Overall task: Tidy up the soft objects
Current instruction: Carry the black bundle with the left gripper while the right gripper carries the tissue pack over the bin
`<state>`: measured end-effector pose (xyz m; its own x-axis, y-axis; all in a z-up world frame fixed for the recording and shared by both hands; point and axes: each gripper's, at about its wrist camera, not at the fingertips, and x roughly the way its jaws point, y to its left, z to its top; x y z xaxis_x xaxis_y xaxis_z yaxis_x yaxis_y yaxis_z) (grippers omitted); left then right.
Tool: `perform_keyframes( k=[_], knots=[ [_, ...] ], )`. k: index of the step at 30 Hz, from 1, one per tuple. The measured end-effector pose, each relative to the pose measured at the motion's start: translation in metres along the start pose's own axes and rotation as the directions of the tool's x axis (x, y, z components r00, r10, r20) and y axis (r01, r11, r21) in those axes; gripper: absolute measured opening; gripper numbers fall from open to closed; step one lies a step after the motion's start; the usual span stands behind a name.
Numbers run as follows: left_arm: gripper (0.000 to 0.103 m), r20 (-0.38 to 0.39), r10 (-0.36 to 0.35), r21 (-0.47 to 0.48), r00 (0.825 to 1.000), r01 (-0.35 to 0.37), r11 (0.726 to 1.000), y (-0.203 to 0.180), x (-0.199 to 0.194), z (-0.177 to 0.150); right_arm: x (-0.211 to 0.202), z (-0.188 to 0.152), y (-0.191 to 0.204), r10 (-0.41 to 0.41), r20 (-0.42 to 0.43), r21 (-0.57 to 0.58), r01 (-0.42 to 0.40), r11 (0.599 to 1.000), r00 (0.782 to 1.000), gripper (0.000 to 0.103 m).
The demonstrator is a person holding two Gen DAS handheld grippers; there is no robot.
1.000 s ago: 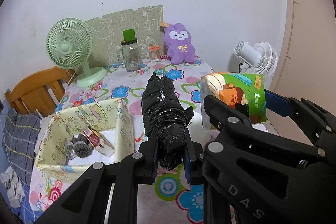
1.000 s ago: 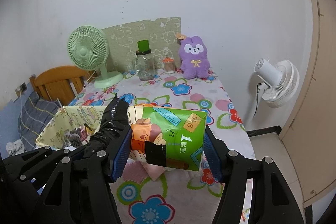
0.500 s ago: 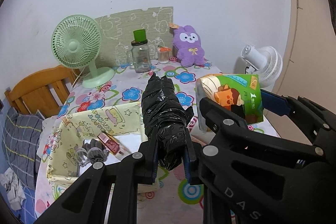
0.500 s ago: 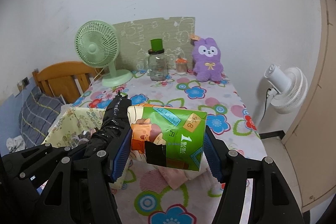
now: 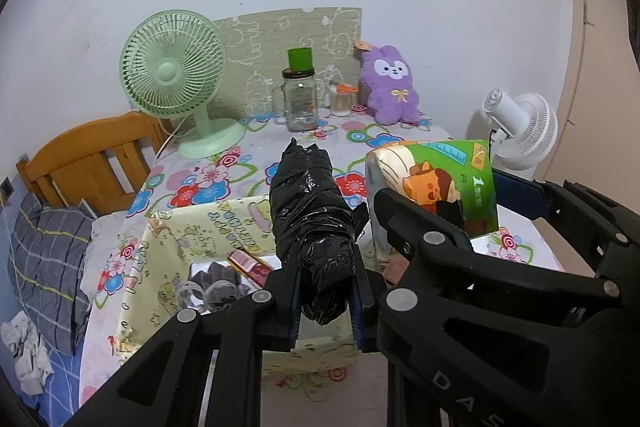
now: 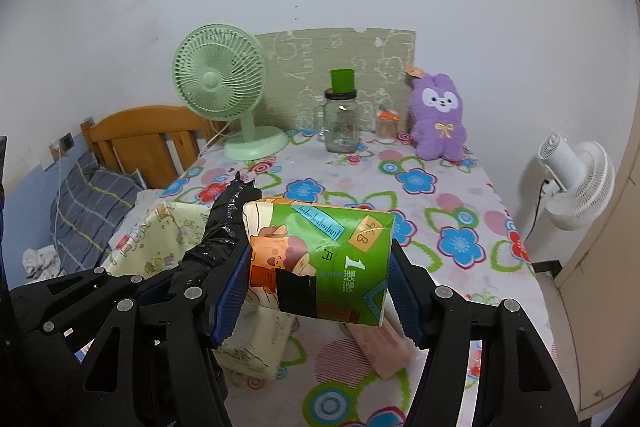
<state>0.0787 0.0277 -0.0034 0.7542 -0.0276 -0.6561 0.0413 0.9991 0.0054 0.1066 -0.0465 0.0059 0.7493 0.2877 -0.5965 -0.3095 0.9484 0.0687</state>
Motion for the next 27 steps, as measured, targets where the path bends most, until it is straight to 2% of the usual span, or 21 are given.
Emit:
perform_keyframes(
  k=[27],
  knots=[
    [0.018,-0.094,0.052,-0.078,0.994,-0.059,0.995,0.073,0.042,-0.021,0.066,0.001,0.061,0.077,-0.085,-0.039,-0.08,0.996,0.993,0.067]
  ],
)
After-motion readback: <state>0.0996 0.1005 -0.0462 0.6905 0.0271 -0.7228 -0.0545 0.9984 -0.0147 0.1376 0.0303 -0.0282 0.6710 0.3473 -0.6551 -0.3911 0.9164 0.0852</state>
